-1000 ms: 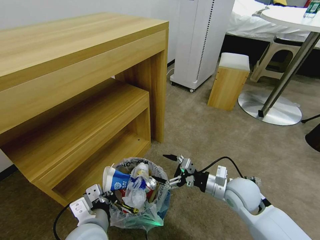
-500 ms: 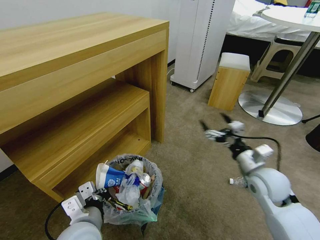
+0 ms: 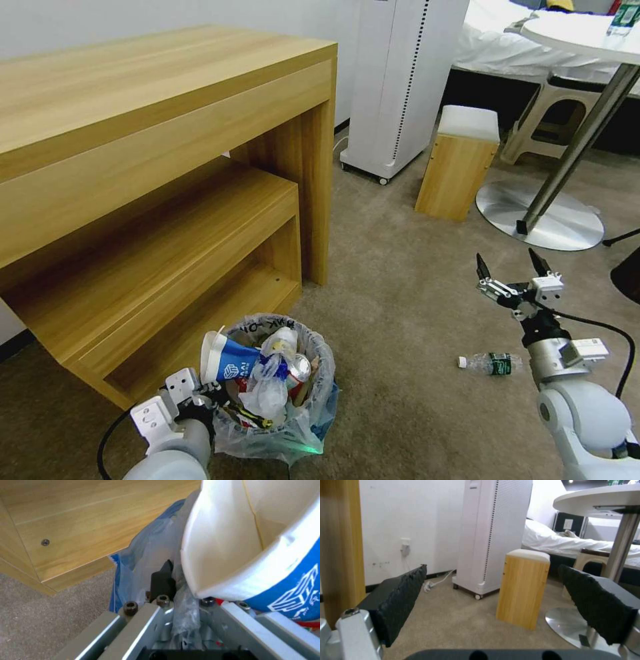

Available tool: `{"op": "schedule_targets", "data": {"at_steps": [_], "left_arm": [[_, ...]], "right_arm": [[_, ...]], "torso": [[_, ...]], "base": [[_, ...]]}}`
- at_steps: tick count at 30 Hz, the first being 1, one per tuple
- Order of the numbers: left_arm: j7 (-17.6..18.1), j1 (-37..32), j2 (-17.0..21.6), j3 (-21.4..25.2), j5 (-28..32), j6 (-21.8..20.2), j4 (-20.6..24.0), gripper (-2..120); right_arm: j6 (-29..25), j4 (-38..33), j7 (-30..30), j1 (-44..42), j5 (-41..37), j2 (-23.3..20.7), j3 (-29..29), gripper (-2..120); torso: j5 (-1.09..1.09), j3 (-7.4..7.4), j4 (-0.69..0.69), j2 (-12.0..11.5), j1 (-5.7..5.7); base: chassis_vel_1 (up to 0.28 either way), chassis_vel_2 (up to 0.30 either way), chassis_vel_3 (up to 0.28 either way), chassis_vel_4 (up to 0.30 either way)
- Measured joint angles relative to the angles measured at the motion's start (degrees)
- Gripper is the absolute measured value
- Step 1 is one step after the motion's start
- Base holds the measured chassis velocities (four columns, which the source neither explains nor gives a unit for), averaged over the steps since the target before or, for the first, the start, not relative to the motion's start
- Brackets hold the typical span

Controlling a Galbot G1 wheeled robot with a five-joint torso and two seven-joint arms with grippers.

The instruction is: Pick up the trash bin and place the garbage on the floor into it.

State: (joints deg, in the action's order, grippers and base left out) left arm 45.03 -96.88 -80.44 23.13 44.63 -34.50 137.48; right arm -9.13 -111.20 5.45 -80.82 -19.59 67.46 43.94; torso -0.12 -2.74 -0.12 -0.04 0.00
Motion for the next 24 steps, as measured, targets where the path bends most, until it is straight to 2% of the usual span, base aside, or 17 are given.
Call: {"op": "schedule_targets", "data": {"at_steps": [17,21,23,24], "left_arm": [[-0.5,0.4,-0.2,-0.3,-0.2,0.4,-1.0,1],[-0.5,0.3,-0.4,-0.5,-0.5,0.8,-1.1,1],[-0.6,0.2,-0.5,-0.7,-0.8,1.1,-1.2,1],[-0.6,0.2,-0.5,-0.7,-0.8,1.1,-1.2,1]], "right_arm": [[-2.5,2.3,1.2,0.5,2.9,-0.1,-0.9,100],[-2.5,3.0,-0.5,-0.2,5.0,-2.1,-2.3,100],[0.8,3.4,-2.1,-1.0,5.5,-4.9,-4.1,100],[0.8,3.4,-2.1,-1.0,5.5,-4.9,-4.1,100]], "torso": [[0.00,0.00,0.01,0.0,0.00],[0.00,0.00,-0.01,0.0,0.00],[0.01,0.00,-0.02,0.0,0.00],[0.01,0.00,-0.02,0.0,0.00]], "base": [[-0.010,-0.014,-0.011,-0.012],[-0.067,-0.063,-0.058,-0.061],[-0.054,-0.032,-0.038,-0.049],[-0.053,-0.032,-0.024,-0.032]]}}
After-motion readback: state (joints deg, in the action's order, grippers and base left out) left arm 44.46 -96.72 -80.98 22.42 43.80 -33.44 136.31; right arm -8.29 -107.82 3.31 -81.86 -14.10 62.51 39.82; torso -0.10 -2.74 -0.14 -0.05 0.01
